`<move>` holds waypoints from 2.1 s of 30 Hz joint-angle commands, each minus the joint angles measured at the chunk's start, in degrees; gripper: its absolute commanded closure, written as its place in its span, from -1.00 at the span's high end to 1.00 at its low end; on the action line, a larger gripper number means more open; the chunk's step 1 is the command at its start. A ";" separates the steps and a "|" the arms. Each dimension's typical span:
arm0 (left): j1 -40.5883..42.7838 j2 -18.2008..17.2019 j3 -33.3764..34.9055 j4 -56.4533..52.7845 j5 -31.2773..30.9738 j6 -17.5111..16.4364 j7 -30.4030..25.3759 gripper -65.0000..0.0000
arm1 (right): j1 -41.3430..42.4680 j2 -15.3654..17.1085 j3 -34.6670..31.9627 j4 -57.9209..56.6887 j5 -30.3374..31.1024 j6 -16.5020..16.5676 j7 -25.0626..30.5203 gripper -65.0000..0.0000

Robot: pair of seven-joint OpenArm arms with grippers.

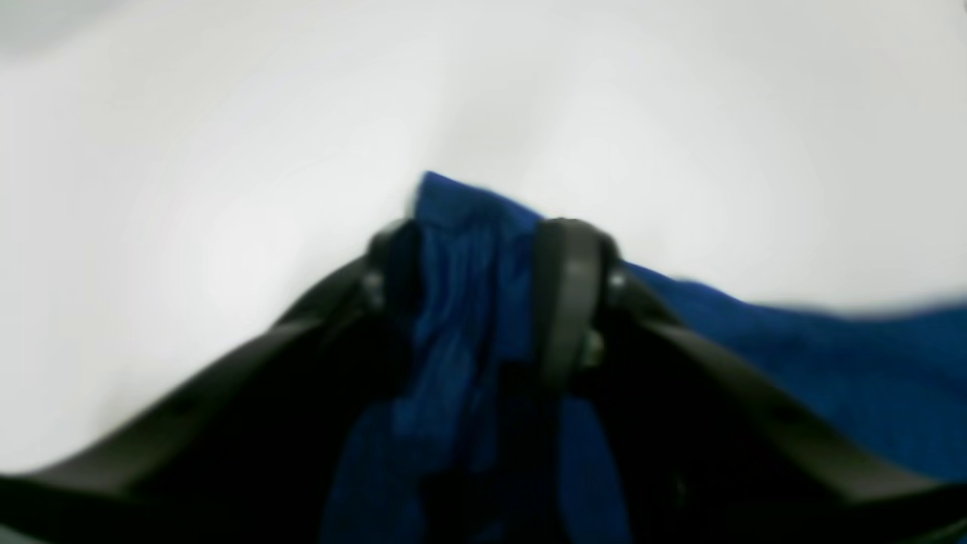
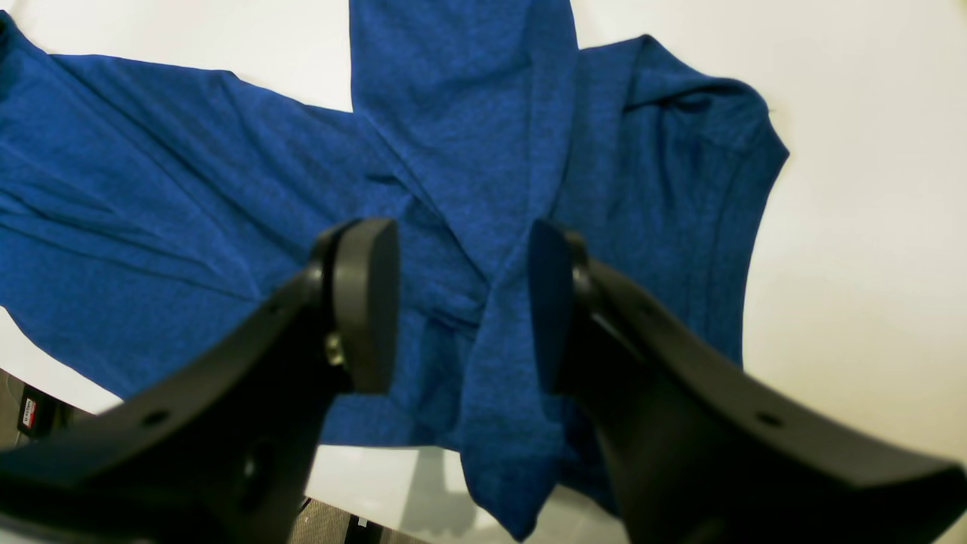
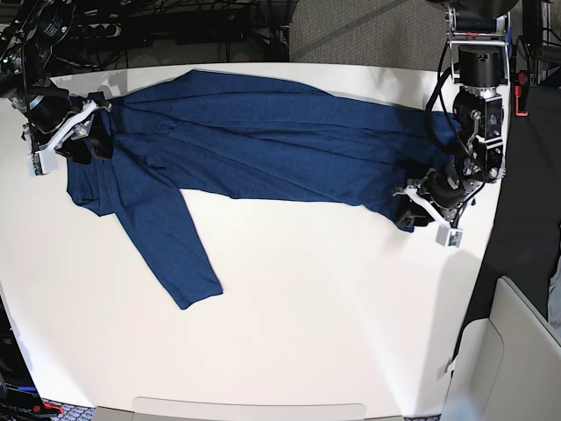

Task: Fold the T-shirt properly
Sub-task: 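Hold the shirt edge with the left gripper and adjust its grip, then grasp the hanging sleeve near the right gripper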

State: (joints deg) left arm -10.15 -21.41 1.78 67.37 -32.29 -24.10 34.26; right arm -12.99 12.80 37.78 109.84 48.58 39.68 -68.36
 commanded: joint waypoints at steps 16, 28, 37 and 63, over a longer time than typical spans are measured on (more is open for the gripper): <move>-0.88 -0.96 -4.99 2.30 -0.45 -0.83 -0.63 -0.99 | -0.15 0.87 0.42 0.97 1.31 0.32 1.15 -0.20; 10.46 -0.88 -12.81 20.41 -0.37 -0.83 3.76 -0.99 | 0.11 0.87 0.24 0.97 1.31 0.32 1.15 -0.20; 16.35 -0.61 -17.83 28.58 -0.37 -0.83 7.72 -0.99 | 0.29 0.87 0.07 0.97 1.31 0.32 1.15 -0.20; 18.72 1.23 -17.21 20.58 -0.37 9.11 7.72 -0.57 | 10.40 1.05 -0.02 0.09 -10.73 0.32 1.15 -0.19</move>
State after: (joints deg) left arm 9.06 -19.22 -15.05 87.00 -32.36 -15.33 43.05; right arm -3.14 13.17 37.67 109.38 36.88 39.68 -68.38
